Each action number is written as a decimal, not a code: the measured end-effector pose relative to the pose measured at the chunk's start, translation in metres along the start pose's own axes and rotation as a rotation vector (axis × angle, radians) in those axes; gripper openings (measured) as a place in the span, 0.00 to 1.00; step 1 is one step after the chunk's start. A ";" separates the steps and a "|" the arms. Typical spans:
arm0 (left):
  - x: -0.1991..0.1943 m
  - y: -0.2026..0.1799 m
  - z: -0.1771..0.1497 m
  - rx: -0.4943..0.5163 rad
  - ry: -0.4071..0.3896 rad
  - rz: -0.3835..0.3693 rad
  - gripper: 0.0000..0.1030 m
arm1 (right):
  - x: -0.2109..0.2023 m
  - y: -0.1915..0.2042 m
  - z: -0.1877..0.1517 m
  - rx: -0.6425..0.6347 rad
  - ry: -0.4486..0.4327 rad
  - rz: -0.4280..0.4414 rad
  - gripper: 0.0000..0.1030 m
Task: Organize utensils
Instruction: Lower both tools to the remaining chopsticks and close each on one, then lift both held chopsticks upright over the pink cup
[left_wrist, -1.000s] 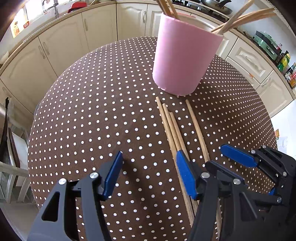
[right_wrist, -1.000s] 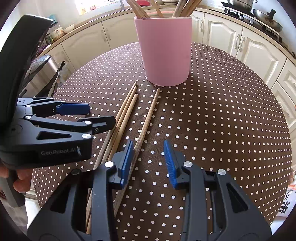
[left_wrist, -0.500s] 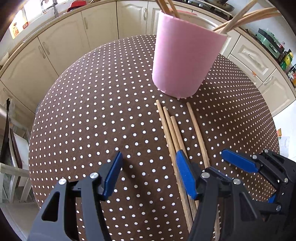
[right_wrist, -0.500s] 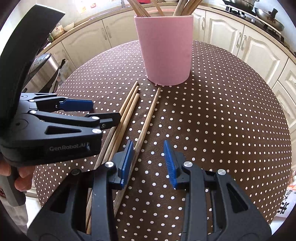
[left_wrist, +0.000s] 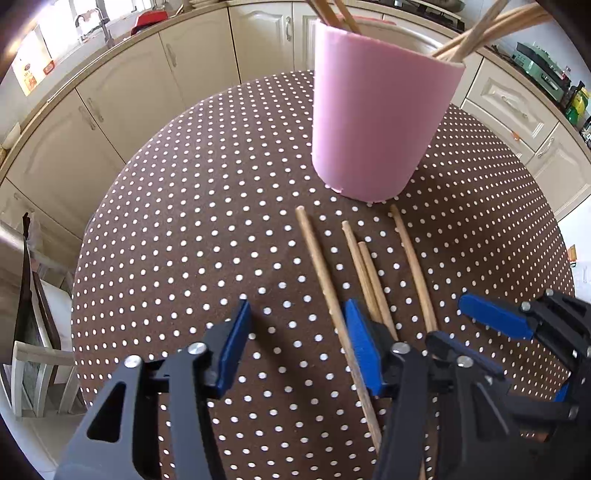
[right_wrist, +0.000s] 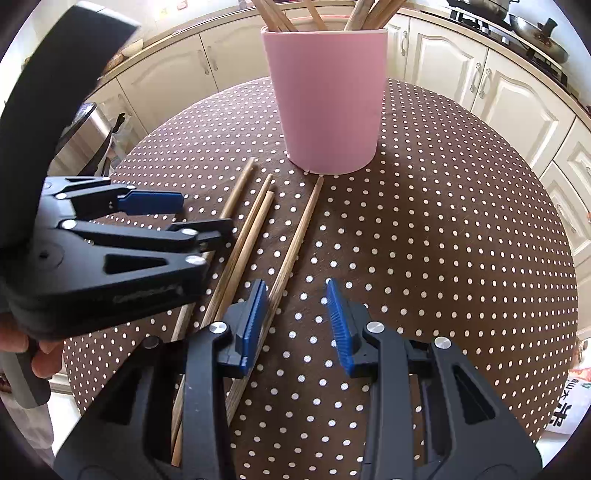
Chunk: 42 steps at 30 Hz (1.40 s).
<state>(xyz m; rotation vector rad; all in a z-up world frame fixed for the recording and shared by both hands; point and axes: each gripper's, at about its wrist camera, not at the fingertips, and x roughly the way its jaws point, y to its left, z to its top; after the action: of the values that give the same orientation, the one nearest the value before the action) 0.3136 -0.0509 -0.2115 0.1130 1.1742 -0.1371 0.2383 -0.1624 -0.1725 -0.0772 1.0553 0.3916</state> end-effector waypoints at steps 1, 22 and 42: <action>-0.001 0.003 -0.001 -0.004 -0.003 0.002 0.39 | 0.001 0.000 0.003 0.000 0.004 -0.004 0.33; -0.052 0.020 -0.024 -0.030 -0.198 -0.117 0.06 | -0.021 -0.003 0.021 0.048 -0.093 0.031 0.06; -0.198 0.017 -0.044 -0.019 -0.680 -0.184 0.05 | -0.154 0.018 0.018 0.057 -0.522 0.138 0.06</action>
<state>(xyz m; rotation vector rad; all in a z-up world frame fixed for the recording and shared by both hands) 0.2015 -0.0174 -0.0449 -0.0592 0.5049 -0.2997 0.1807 -0.1837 -0.0293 0.1438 0.5558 0.4743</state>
